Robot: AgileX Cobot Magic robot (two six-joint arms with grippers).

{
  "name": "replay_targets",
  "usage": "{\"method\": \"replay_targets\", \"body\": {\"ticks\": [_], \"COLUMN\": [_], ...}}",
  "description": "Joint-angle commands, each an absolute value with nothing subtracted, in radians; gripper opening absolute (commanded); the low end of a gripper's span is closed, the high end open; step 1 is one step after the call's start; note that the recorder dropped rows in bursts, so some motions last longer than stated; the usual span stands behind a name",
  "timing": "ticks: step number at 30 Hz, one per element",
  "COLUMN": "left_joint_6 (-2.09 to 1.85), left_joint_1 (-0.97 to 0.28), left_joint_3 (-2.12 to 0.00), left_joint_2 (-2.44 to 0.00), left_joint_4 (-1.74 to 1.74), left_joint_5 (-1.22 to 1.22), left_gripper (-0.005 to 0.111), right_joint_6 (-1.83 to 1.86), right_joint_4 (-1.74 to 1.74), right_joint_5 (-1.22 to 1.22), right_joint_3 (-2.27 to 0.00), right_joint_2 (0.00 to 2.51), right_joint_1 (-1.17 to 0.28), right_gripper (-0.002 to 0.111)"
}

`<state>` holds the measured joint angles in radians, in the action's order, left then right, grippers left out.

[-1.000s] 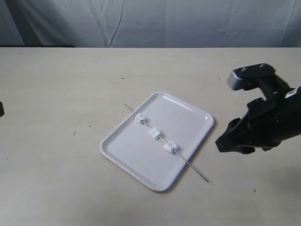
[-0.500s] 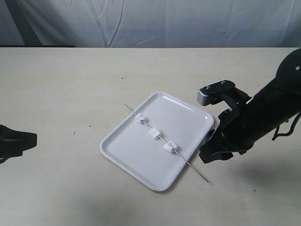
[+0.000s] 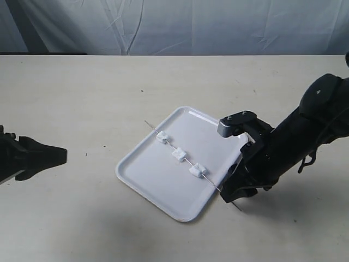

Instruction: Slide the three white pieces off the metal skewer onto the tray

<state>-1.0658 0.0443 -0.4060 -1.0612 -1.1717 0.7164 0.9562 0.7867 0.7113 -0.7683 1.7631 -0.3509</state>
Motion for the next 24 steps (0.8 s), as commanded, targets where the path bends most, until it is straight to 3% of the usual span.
{"method": "replay_targets", "body": {"ticks": [1,14,17,20,24], "left_joint_6": [-1.081,-1.085,-1.085,-1.085,-1.08], "left_joint_1": [0.038,0.038,0.038,0.038,0.038], "left_joint_3": [-0.41,-0.45,-0.453,-0.453,-0.453], "left_joint_2": [-1.094,-1.116,-1.116,-1.116,-1.116], "left_joint_4": [-1.19,-1.193,-1.191,-1.189,-1.209], "left_joint_5": [0.722,0.698,0.698,0.686,0.689], "left_gripper": [0.031,0.031,0.031,0.031,0.031], "right_joint_6": [0.975,0.992,0.992,0.992,0.974], "right_joint_4": [0.798,0.778,0.767,0.76,0.76], "right_joint_5": [0.702,0.63,0.63,0.63,0.63], "right_joint_3": [-0.783,-0.794,-0.794,-0.794,-0.794], "right_joint_2": [1.805,1.873,1.904,1.918,1.918], "right_joint_1": [-0.352,-0.436,-0.443,-0.443,-0.443], "right_gripper": [0.042,0.041,0.025,0.0,0.0]}}
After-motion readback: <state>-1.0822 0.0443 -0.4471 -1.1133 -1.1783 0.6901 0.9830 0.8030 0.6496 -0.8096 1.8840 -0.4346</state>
